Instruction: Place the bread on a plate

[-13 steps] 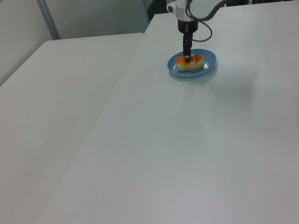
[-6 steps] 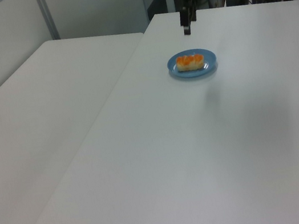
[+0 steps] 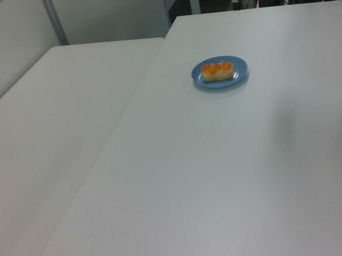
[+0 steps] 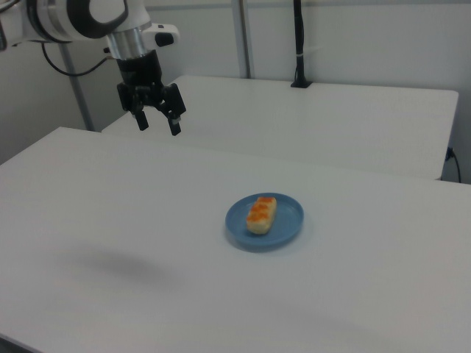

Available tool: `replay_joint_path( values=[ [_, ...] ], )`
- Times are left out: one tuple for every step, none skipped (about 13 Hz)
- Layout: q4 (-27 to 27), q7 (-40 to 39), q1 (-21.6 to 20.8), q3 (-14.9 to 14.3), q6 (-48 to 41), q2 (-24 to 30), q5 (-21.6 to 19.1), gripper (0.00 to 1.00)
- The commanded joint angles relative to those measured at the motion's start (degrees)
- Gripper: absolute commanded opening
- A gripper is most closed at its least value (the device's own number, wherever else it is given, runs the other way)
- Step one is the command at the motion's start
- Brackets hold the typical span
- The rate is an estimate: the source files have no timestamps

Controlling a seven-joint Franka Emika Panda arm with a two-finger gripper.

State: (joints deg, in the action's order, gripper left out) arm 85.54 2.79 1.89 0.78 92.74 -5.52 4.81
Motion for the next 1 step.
replay_joint_path(
  values=[
    [4.02, 0.90, -0.39, -0.70, -1.50, 4.55, -0.59, 1.00]
  ],
)
